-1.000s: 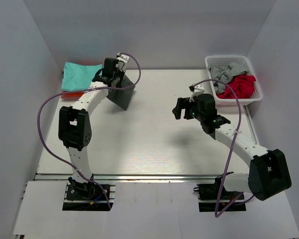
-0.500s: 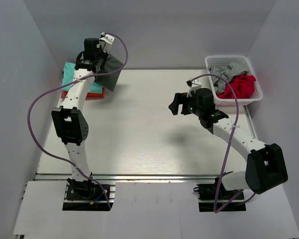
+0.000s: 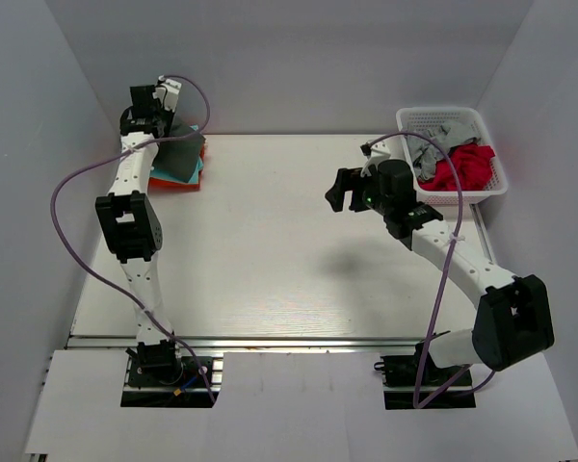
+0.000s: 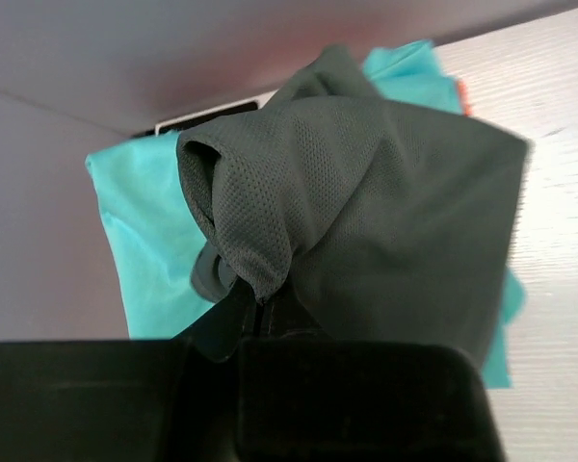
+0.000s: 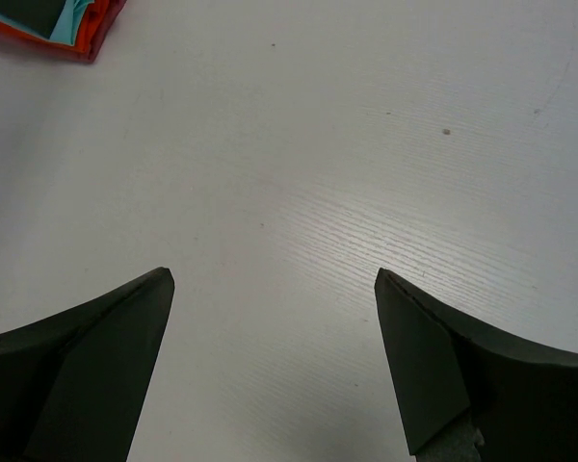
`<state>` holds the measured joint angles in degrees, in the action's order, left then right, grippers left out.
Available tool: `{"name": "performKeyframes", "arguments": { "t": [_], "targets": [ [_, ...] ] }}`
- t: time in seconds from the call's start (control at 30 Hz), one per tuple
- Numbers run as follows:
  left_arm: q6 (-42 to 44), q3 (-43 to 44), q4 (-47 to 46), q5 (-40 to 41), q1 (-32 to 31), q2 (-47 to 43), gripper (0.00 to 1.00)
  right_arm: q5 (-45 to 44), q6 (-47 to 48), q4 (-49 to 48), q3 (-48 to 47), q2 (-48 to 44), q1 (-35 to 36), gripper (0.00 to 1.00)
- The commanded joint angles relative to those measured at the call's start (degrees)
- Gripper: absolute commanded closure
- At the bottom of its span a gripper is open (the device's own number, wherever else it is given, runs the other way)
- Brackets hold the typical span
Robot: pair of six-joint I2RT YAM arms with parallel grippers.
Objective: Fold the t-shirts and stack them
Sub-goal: Put the neatly folded tshirt into the corner of the board with the left arm
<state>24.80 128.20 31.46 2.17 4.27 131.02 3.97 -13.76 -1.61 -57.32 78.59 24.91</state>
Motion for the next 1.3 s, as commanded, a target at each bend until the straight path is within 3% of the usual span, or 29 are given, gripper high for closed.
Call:
{"name": "performKeyframes", "arguments": {
  "t": [0.0, 0.4, 0.43, 0.47, 0.53, 0.83, 1.0, 1.1, 1.13, 1.17, 1.2, 1.27],
  "targets": [
    [-1.3, 3.8, -0.4, 1.0, 2.3, -0.3, 1.0, -1.3, 1.1, 0.2, -3.1, 0.4, 0.0, 0.09],
    [-7.7, 5.7, -2.2, 4.7, 7.5, 3.5, 1.0, 0.3, 0.7, 0.2, -5.3, 4.1, 0.1, 0.09],
    [-7.7, 6.2, -2.2, 4.7, 8.0, 4.2, 0.93, 0.5, 0.7, 0.3, -5.5, 4.5, 0.1, 0.09],
    [-8.2, 6.2, -1.7, 4.7, 8.0, 4.2, 0.58, 0.5, 0.7, 0.4, -5.8, 4.9, 0.0, 0.09],
    [-8.2, 5.4, -2.3, 7.0, 8.0, 4.2, 0.0, 1.0, 0.8, 0.6, -6.2, 5.3, 0.1, 0.09],
    [-22.1, 6.3, -4.4, 23.0, 8.0, -0.8, 0.0, 2.7, 0.8, 0.6, -7.0, 6.2, 0.1, 0.09],
    [-26.1, 4.2, -4.4, 20.7, 8.0, -4.5, 0.0, 3.4, 0.5, -0.2, -5.9, 5.4, 0.1, 0.09],
    [-25.1, 1.5, -5.3, 9.6, 8.0, -7.0, 0.0, 3.5, 0.5, -1.1, -4.5, 4.8, 0.2, 0.09],
    [-25.1, 0.5, -6.8, 6.6, 8.0, -7.7, 0.12, 3.6, 0.3, -1.3, -3.8, 4.6, 0.1, 0.09],
    [-23.0, -1.6, -7.6, 1.5, 8.0, -8.3, 0.16, 3.5, 0.5, -1.6, -3.5, 4.5, 0.1, 0.09],
    [-23.0, -2.8, -9.6, 0.2, 7.3, -9.4, 0.36, 3.6, 0.3, -2.0, -3.3, 4.8, 0.0, 0.09],
    [-23.0, -4.7, -10.5, -3.3, 7.3, -9.4, 0.55, 3.5, 0.5, -1.6, -3.3, 5.1, 0.0, 0.09]
  ]
}}
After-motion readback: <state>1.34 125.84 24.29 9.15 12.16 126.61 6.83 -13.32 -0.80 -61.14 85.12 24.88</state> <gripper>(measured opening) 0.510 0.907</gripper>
